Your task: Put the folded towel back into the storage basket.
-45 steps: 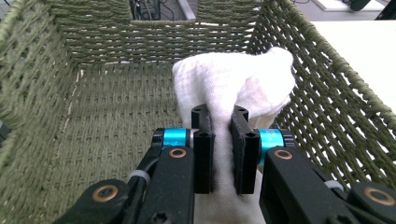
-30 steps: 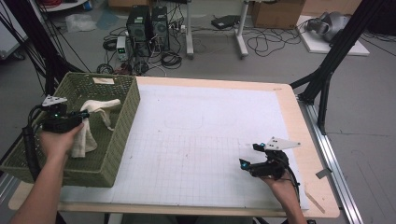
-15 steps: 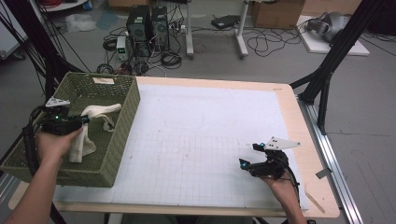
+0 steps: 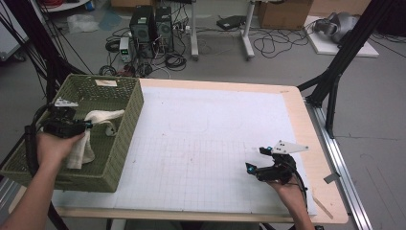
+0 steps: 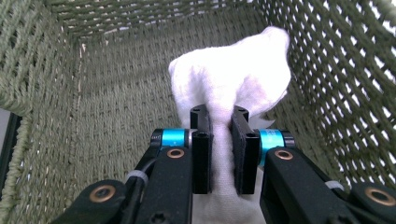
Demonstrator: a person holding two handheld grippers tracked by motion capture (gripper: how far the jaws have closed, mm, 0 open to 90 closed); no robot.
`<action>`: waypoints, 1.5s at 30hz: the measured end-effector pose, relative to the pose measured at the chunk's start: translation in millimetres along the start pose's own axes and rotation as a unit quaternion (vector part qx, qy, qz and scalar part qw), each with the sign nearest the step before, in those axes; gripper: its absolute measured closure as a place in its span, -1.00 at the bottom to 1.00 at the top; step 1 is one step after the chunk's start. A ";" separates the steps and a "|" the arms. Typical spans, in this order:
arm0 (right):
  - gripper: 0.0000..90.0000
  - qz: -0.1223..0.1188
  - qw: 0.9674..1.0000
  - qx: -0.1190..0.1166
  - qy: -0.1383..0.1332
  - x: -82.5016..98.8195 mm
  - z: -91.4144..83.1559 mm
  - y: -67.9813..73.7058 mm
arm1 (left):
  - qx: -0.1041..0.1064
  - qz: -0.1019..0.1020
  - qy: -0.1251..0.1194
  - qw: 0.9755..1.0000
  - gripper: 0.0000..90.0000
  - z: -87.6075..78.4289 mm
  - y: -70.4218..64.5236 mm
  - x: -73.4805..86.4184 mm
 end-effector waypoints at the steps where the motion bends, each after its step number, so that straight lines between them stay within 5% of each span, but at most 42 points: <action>1: -0.73 -0.001 1.000 0.000 0.000 -0.1 0.1 -0.1 | -0.001 0.000 0.002 1.000 0.79 0.2 -0.1 0.3; 6: -0.73 -0.001 1.000 0.000 0.001 -0.1 0.2 0.3 | -0.002 -0.009 0.002 1.000 0.79 4.3 2.0 1.4; 11: -0.73 -0.002 1.000 -0.001 0.001 -0.2 0.2 0.9 | -0.010 -0.034 -0.027 0.999 0.79 7.3 4.5 -2.6; 19: -0.73 -0.001 1.000 -0.001 0.001 -0.2 1.0 1.2 | -0.006 -0.103 -0.098 0.990 0.79 7.5 6.4 -17.0; 22: -0.73 -0.002 1.000 -0.002 0.002 -0.2 1.6 0.8 | -0.003 -0.129 -0.104 0.986 0.79 11.7 5.0 -20.8; 29: -0.73 -0.005 1.000 -0.002 0.003 0.0 2.9 1.1 | 0.004 -0.163 -0.093 0.982 0.79 24.5 5.0 -20.3; 35: -0.73 -0.002 1.000 -0.004 0.007 0.7 4.8 1.9 | 0.017 -0.196 -0.103 0.975 0.79 26.4 9.0 -23.2; 37: -0.73 -0.002 1.000 -0.006 0.010 1.1 6.0 2.3 | 0.016 -0.194 -0.097 0.976 0.79 29.7 8.5 -22.3; 42: -0.73 -0.006 1.000 -0.007 0.009 0.7 6.7 2.3 | 0.004 -0.155 -0.043 0.987 0.78 40.7 4.0 -13.2; 45: -0.73 -0.005 1.000 -0.007 0.009 0.8 6.8 2.3 | -0.005 -0.112 -0.009 0.994 0.78 43.3 1.0 -7.8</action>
Point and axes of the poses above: each handheld gripper's, and its own axes: z roughly forward along the jaws, x roughly out of its underside, y roughly to its left, the point moved 7 cm from there along z, roughly forward along the jaws, and after that the axes turned 12 degrees about -x, right-handed, at the moved point
